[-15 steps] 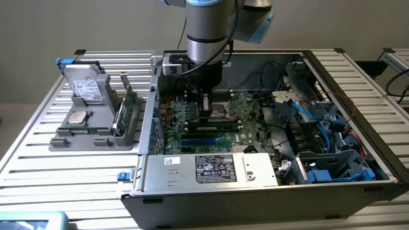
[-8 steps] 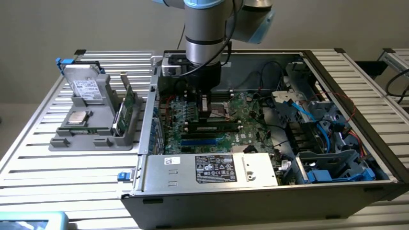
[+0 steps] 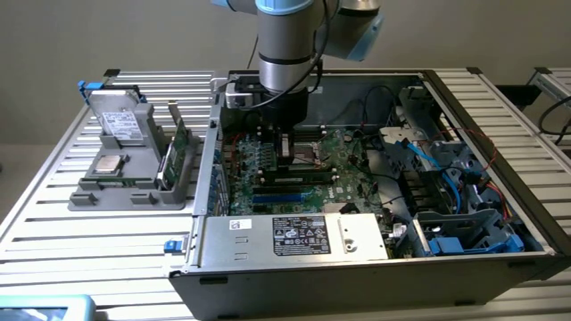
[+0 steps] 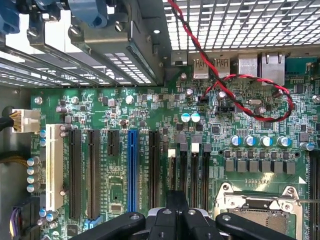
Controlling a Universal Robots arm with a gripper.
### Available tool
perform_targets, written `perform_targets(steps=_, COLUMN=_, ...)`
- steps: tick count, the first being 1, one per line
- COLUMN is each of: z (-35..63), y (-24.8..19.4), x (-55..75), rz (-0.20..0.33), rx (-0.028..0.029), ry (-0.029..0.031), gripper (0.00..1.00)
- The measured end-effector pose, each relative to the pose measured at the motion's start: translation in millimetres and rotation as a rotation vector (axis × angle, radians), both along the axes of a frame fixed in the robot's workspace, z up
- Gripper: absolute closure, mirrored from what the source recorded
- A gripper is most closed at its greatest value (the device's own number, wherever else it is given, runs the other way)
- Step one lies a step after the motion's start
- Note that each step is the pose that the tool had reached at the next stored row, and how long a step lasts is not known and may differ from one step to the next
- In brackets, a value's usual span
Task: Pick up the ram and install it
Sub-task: 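Press down the ram until it locks into place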
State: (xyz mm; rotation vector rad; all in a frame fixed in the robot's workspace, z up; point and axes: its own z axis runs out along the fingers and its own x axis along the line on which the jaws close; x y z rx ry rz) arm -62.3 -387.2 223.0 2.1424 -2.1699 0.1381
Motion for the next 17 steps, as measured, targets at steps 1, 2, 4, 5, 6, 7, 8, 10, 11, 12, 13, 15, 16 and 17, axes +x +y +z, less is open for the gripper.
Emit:
perform_targets(steps=1, z=0.2, y=0.0, x=0.0, rz=0.000, rx=0.0002, ry=-0.0001, gripper=0.89)
perform_targets(steps=2, z=2.2, y=0.3, x=0.3, rz=0.000, rx=0.0024, ry=-0.0022, gripper=0.89)
perform_targets(steps=4, z=9.5, y=0.1, x=0.8, rz=0.000, rx=0.0008, ry=-0.0006, gripper=0.89)
perform_targets(steps=5, z=12.2, y=0.0, x=2.6, rz=0.000, rx=0.0006, ry=-0.0005, gripper=0.89)
perform_targets(steps=6, z=13.5, y=0.1, x=4.7, rz=0.000, rx=0.0007, ry=-0.0005, gripper=0.89)
perform_targets(steps=7, z=14.3, y=0.1, x=7.3, rz=0.000, rx=0.0007, ry=-0.0005, gripper=0.89)
perform_targets(steps=8, z=14.9, y=0.1, x=9.9, rz=0.000, rx=0.0007, ry=-0.0005, gripper=0.89)
perform_targets(steps=10, z=15.7, y=0.1, x=15.9, rz=0.000, rx=0.0006, ry=-0.0004, gripper=0.89)
perform_targets(steps=11, z=16.0, y=0.0, x=19.1, rz=0.000, rx=0.0005, ry=-0.0004, gripper=0.89)
perform_targets(steps=12, z=16.3, y=0.0, x=22.7, rz=0.000, rx=0.0005, ry=-0.0004, gripper=0.89)
perform_targets(steps=13, z=16.7, y=0.0, x=26.7, rz=0.000, rx=0.0004, ry=-0.0004, gripper=0.89)
perform_targets(steps=15, z=17.7, y=0.0, x=34.8, rz=0.000, rx=0.0004, ry=-0.0004, gripper=0.89)
perform_targets(steps=16, z=18.2, y=0.0, x=38.4, rz=0.000, rx=0.0005, ry=-0.0004, gripper=0.89)
perform_targets(steps=17, z=18.5, y=0.0, x=41.2, rz=0.000, rx=0.0004, ry=-0.0004, gripper=0.89)
